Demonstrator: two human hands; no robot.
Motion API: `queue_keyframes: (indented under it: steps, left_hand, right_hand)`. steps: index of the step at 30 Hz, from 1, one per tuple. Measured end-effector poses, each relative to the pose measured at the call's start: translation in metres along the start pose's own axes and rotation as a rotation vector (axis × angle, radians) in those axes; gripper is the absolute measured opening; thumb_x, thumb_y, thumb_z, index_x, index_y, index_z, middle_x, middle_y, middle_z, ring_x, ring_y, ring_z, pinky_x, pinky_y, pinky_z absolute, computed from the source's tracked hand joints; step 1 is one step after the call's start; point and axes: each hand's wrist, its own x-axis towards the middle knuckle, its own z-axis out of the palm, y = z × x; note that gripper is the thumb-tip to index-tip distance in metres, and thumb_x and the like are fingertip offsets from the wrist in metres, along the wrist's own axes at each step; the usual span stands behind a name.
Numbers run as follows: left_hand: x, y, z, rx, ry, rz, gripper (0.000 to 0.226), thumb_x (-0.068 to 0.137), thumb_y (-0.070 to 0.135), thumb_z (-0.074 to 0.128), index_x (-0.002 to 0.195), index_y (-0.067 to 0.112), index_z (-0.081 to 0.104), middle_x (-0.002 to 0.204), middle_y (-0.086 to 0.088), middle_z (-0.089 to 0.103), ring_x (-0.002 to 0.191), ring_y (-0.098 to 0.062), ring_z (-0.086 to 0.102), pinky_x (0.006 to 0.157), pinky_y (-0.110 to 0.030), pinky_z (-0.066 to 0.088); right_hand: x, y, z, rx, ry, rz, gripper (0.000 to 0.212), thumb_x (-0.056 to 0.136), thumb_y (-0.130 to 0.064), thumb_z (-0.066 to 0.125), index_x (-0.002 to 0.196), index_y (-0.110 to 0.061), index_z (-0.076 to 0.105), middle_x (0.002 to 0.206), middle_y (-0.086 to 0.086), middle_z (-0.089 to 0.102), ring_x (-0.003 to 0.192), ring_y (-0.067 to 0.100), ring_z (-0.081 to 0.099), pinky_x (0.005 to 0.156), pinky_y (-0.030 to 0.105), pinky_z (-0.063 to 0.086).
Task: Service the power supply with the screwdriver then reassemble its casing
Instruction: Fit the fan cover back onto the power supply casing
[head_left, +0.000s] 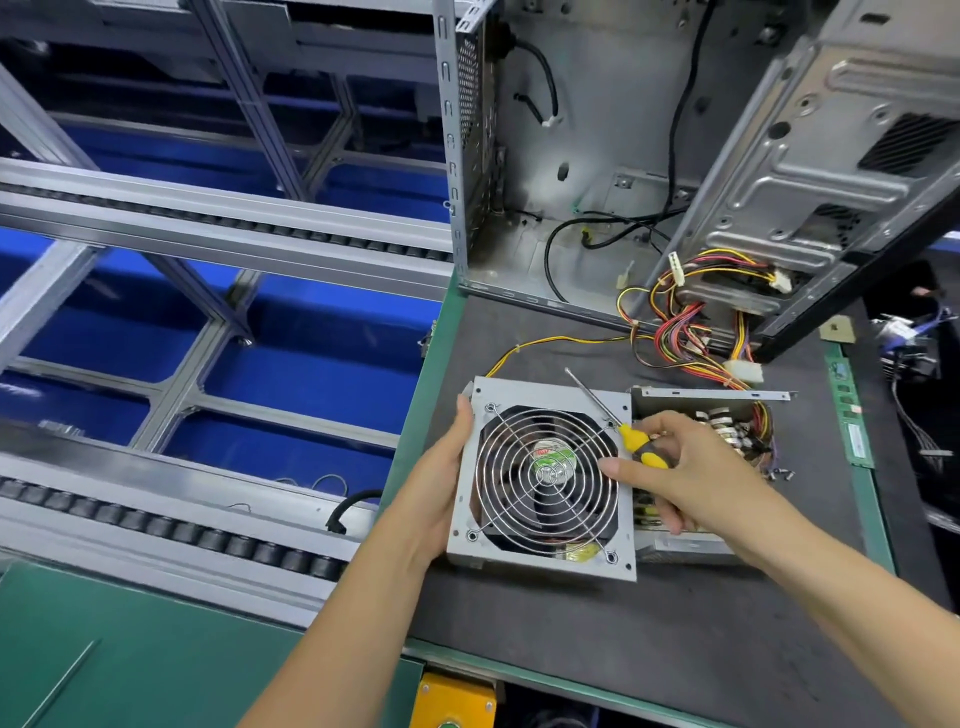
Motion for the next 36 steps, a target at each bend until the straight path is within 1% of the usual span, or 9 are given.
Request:
queue_keyframes:
  steps: [4,7,9,11,13,19,28,30,36]
  left_hand:
    - [0.002,0.004,-0.003,0.013,0.028,0.001,0.057,0.085,0.059,0.055,0.116,0.014,0.072,0.118,-0.014,0.070,0.104,-0.029,0.069,0.081,-0.040,0.057]
    - [0.002,0.003,0.001,0.050,0.089,0.023,0.056,0.083,0.062,0.054,0.110,0.018,0.075,0.115,-0.012,0.071,0.102,-0.028,0.070,0.082,-0.040,0.057]
    - [0.001,0.002,0.006,0.112,0.174,0.054,0.051,0.083,0.069,0.051,0.094,0.028,0.079,0.104,-0.008,0.075,0.094,-0.024,0.073,0.073,-0.034,0.059]
    - [-0.002,0.003,0.012,0.182,0.202,0.082,0.048,0.084,0.074,0.042,0.079,0.042,0.078,0.091,-0.001,0.077,0.082,-0.017,0.074,0.057,-0.025,0.058]
    - [-0.002,0.004,0.014,0.218,0.204,0.103,0.046,0.086,0.075,0.037,0.073,0.051,0.074,0.086,0.006,0.077,0.076,-0.011,0.074,0.051,-0.020,0.054]
    - [0.001,0.004,0.013,0.179,0.193,0.123,0.042,0.087,0.071,0.043,0.082,0.045,0.076,0.092,0.002,0.077,0.082,-0.016,0.074,0.054,-0.025,0.057]
    - [0.004,0.008,0.013,0.129,0.166,0.089,0.048,0.090,0.066,0.044,0.083,0.035,0.079,0.092,-0.003,0.077,0.081,-0.021,0.075,0.056,-0.030,0.058]
    - [0.004,0.010,0.013,0.139,0.154,0.082,0.049,0.091,0.065,0.043,0.088,0.031,0.079,0.098,-0.006,0.076,0.087,-0.023,0.074,0.061,-0.033,0.059]
    - [0.004,0.012,0.013,0.168,0.159,0.069,0.050,0.091,0.065,0.043,0.090,0.030,0.079,0.100,-0.008,0.076,0.090,-0.025,0.074,0.063,-0.035,0.059]
  right_hand:
    - [-0.002,-0.002,-0.003,-0.042,-0.075,0.025,0.038,0.081,-0.038,0.071,0.108,-0.013,0.058,0.039,0.007,0.050,0.029,0.016,0.040,0.036,0.015,0.030]
    - [-0.004,-0.003,-0.002,-0.027,-0.136,0.089,0.036,0.082,-0.042,0.069,0.097,-0.010,0.058,0.036,0.007,0.045,0.029,0.016,0.036,0.036,0.018,0.029]
    - [-0.005,-0.004,0.000,0.082,-0.216,0.134,0.031,0.082,-0.040,0.069,0.089,-0.012,0.058,0.039,0.003,0.041,0.032,0.015,0.033,0.037,0.021,0.026]
    - [-0.006,-0.004,0.002,0.184,-0.265,0.152,0.028,0.083,-0.034,0.069,0.092,-0.010,0.057,0.042,-0.002,0.038,0.033,0.013,0.033,0.036,0.021,0.025]
    - [-0.007,-0.003,0.003,0.196,-0.277,0.138,0.031,0.085,-0.032,0.068,0.095,-0.006,0.056,0.042,-0.001,0.040,0.033,0.012,0.034,0.036,0.020,0.027]
    - [-0.003,0.000,0.001,0.111,-0.280,0.087,0.049,0.086,-0.037,0.065,0.099,0.007,0.050,0.043,0.009,0.043,0.035,0.014,0.036,0.038,0.019,0.030]
    - [0.000,-0.001,-0.011,0.033,-0.451,0.079,0.036,0.082,-0.039,0.069,0.082,-0.010,0.049,0.039,0.001,0.043,0.034,0.012,0.032,0.040,0.019,0.030]
    - [0.002,-0.002,-0.012,0.042,-0.474,0.087,0.032,0.083,-0.037,0.069,0.077,-0.013,0.049,0.039,0.001,0.042,0.034,0.012,0.031,0.041,0.018,0.030]
    - [0.006,0.001,-0.016,-0.021,-0.518,0.075,0.037,0.078,-0.031,0.077,0.077,-0.011,0.046,0.042,0.000,0.041,0.036,0.012,0.034,0.042,0.022,0.027]
